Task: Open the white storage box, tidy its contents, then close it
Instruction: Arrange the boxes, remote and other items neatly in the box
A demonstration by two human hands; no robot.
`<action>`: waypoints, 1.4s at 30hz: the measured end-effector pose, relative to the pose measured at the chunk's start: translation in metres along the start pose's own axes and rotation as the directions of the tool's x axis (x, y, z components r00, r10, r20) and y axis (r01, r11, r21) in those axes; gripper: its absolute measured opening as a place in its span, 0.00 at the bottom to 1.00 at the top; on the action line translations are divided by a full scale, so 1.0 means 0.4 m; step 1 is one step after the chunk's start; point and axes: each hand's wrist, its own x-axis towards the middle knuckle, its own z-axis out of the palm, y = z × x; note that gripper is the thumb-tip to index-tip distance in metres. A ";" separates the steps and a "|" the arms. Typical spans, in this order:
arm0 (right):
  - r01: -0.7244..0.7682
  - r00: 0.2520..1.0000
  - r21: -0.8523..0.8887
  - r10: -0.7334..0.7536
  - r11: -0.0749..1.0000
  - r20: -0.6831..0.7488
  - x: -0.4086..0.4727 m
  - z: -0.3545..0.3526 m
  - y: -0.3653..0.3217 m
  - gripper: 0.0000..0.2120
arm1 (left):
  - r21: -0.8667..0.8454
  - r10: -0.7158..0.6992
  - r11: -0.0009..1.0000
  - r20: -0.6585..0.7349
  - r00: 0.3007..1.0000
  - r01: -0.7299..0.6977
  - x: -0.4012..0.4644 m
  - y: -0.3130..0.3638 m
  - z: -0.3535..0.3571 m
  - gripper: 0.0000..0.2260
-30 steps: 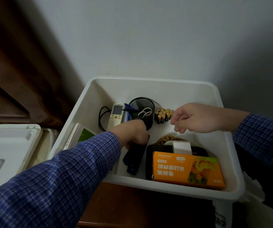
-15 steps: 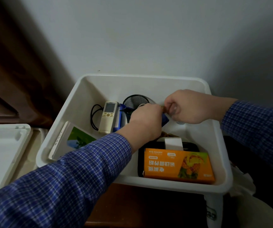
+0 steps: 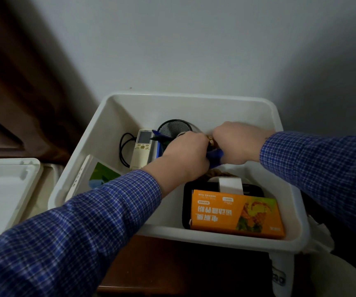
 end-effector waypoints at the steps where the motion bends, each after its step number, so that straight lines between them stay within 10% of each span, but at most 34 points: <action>1: -0.006 1.000 -0.023 0.006 1.000 0.004 -0.003 0.007 0.000 0.13 | 0.004 -0.022 1.000 0.009 1.000 0.022 -0.002 -0.008 0.000 0.06; 10: -0.007 0.991 -0.349 0.052 0.937 0.121 -0.014 0.038 -0.045 0.06 | -0.033 -0.054 0.998 0.164 0.985 0.060 -0.021 -0.040 -0.012 0.09; 20: 0.038 0.980 -0.297 0.023 0.954 0.197 -0.010 0.046 -0.049 0.03 | 0.079 -0.097 0.994 0.255 0.962 0.079 -0.142 -0.179 -0.280 0.05; 24: 0.058 0.993 -0.173 -0.039 0.983 0.109 -0.011 -0.023 -0.057 0.07 | 0.349 -0.198 0.937 0.546 0.814 -0.007 -0.194 -0.215 -0.274 0.15; 31: 0.216 0.963 0.243 -0.247 0.946 0.109 0.004 -0.121 -0.167 0.07 | 0.498 -0.267 0.863 0.590 0.762 -0.084 -0.208 -0.227 -0.172 0.14; 42: 0.226 0.926 0.308 -0.302 0.924 0.227 0.066 -0.061 -0.212 0.09 | 0.125 -0.099 0.992 0.732 0.674 0.010 -0.159 -0.252 -0.095 0.16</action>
